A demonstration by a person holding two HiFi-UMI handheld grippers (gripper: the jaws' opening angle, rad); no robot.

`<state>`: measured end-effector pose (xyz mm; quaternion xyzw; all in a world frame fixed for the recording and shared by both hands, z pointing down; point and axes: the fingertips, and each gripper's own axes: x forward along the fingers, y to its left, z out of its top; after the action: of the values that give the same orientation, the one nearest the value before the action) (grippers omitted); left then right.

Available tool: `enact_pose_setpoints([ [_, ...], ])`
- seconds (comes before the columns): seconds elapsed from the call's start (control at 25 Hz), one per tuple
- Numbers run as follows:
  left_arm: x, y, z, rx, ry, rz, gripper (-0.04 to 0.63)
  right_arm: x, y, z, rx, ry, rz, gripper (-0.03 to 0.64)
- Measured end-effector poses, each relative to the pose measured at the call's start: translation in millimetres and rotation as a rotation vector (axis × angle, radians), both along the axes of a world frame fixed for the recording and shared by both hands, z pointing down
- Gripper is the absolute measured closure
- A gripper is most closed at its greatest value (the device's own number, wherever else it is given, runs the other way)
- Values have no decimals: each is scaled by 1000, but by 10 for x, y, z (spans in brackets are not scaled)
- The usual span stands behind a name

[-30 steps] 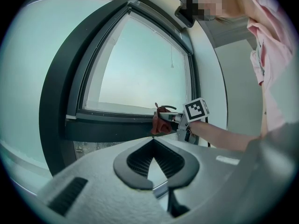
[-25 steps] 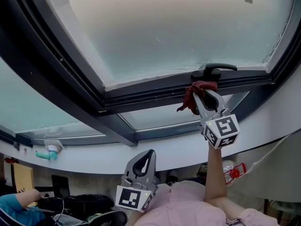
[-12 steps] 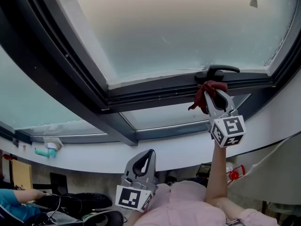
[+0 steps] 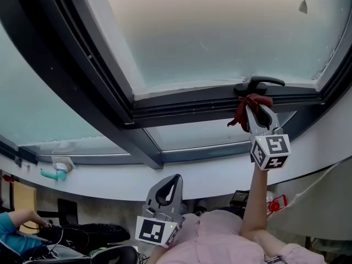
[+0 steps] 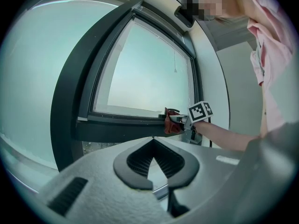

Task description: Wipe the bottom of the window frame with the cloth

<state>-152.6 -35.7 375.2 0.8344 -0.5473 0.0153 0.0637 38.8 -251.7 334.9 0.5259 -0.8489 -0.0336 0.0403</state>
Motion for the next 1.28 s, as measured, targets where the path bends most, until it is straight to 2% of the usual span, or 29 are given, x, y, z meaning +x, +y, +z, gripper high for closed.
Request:
enact_pose_setpoints([
  [0.16,-124,52,-21,13,-1,3,598,-115,123,-64,17,-55,-16,538],
  [0.28,-233,66,-62,17,-1,17,598,-486,321,-190,52,-118,-103,540],
  [0.4,-355,84,-113,12,3,36,598,-1161,611,-223,50,-162,-249,540],
  [0.56,-573,96,-203,27,21,40,598,-2178,967,-11,-14,-140,-450,540],
  [0.72,-904,163,-165,12,1,7,598,-2913,1121,253,-76,-97,-558,540],
  [0.96,-1332,289,-123,11,0,-62,598,-3468,944,593,-117,-20,-566,540],
  [1.16,-1695,359,-119,13,3,-144,598,-3635,694,592,-81,-30,-526,541],
  [1.28,-1797,370,-145,21,5,-159,598,-3652,696,601,-69,-28,-502,543],
])
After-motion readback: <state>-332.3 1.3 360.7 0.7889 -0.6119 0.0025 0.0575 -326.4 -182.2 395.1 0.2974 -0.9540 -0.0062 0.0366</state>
